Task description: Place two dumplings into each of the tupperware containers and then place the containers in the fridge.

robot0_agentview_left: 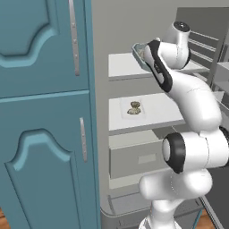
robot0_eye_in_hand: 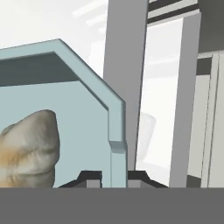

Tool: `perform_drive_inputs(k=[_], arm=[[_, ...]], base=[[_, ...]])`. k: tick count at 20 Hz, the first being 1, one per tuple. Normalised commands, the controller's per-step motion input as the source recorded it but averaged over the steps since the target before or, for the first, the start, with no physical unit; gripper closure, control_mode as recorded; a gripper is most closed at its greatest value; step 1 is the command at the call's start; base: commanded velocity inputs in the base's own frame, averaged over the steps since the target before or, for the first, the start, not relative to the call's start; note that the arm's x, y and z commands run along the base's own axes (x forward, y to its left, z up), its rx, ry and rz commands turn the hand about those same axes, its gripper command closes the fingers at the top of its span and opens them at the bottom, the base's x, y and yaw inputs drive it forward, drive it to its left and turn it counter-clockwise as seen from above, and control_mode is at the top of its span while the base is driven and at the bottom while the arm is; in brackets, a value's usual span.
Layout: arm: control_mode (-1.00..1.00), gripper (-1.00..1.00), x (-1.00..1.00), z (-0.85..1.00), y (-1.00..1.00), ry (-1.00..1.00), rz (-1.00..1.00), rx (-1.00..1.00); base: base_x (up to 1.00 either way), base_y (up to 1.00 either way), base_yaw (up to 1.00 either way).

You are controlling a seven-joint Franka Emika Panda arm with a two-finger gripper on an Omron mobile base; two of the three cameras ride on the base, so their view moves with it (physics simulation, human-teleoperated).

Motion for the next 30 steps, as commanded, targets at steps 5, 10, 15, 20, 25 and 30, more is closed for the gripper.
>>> perform_drive_inputs(k=[5, 10, 15, 20, 25, 30], arm=[[-1.00, 1.00, 0.46, -0.18, 0.00, 0.07, 0.00, 0.00], [-1.00, 1.00, 0.43, -0.14, 0.00, 0.00, 0.00, 0.00], [-1.00, 1.00, 0.42, -0.25, 0.00, 0.00, 0.00, 0.00], [-1.00, 1.00, 0.41, -0.08, 0.00, 0.00, 0.00, 0.00], [-1.00, -1.00, 0.07, -0.02, 0.00, 0.00, 0.00, 0.00], [-1.00, -1.00, 0.00, -0.06, 0.00, -0.07, 0.00, 0.00]], base=[[0.00, 0.00, 0.00], [0.00, 0.00, 0.00], [0.00, 0.00, 0.00], [0.00, 0.00, 0.00], [0.00, 0.00, 0.00], [0.00, 0.00, 0.00]])
